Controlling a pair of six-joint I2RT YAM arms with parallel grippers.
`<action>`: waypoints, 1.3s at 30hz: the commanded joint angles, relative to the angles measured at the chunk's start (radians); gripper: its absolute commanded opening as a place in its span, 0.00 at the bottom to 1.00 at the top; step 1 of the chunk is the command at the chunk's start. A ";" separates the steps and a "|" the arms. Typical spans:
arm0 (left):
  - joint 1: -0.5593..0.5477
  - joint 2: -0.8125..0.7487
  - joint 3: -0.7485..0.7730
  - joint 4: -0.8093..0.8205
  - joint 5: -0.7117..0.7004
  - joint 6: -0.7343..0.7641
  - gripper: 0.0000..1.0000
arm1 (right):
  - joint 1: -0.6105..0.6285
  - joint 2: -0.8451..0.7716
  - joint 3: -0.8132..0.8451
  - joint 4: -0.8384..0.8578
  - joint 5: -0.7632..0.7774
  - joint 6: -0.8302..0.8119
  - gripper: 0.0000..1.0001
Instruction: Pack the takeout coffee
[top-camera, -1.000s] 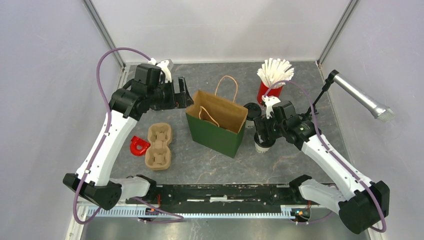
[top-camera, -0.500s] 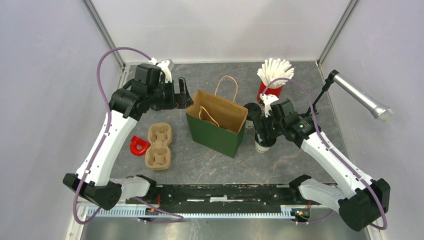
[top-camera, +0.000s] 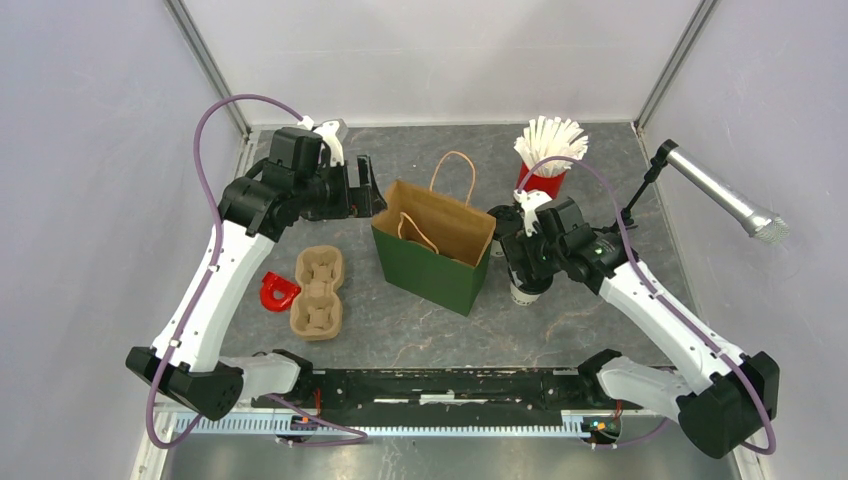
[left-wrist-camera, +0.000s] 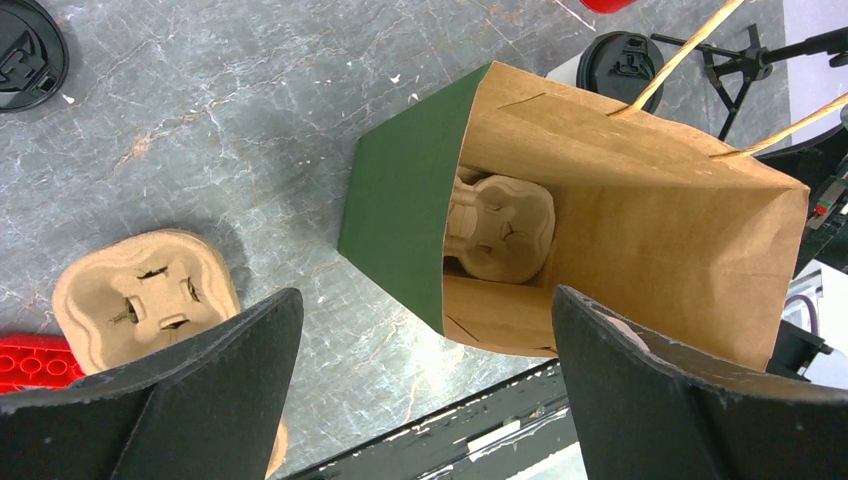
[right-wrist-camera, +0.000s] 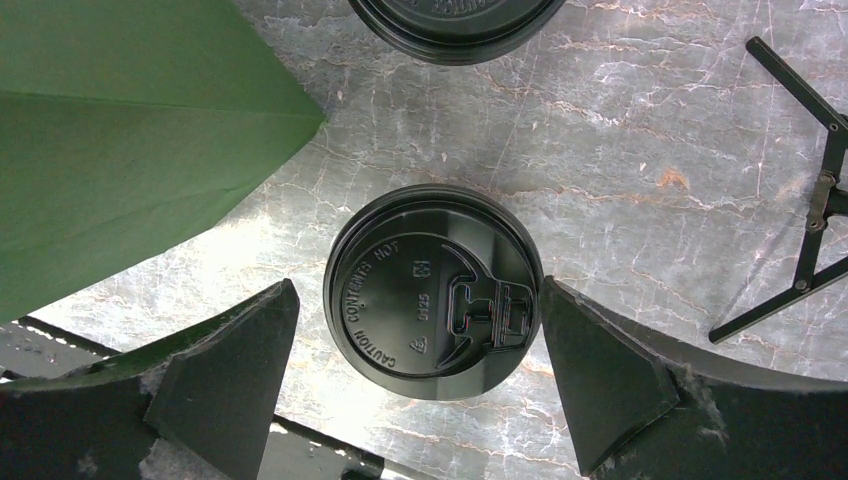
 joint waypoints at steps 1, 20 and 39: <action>0.002 -0.021 -0.007 -0.001 0.003 0.052 1.00 | 0.010 0.015 0.004 0.014 0.029 -0.011 0.98; 0.003 -0.030 -0.009 -0.005 -0.013 0.057 1.00 | 0.015 0.017 -0.027 0.040 0.045 -0.009 0.95; 0.003 -0.042 -0.013 -0.017 -0.038 0.043 1.00 | 0.016 0.005 -0.069 0.060 0.069 -0.015 0.81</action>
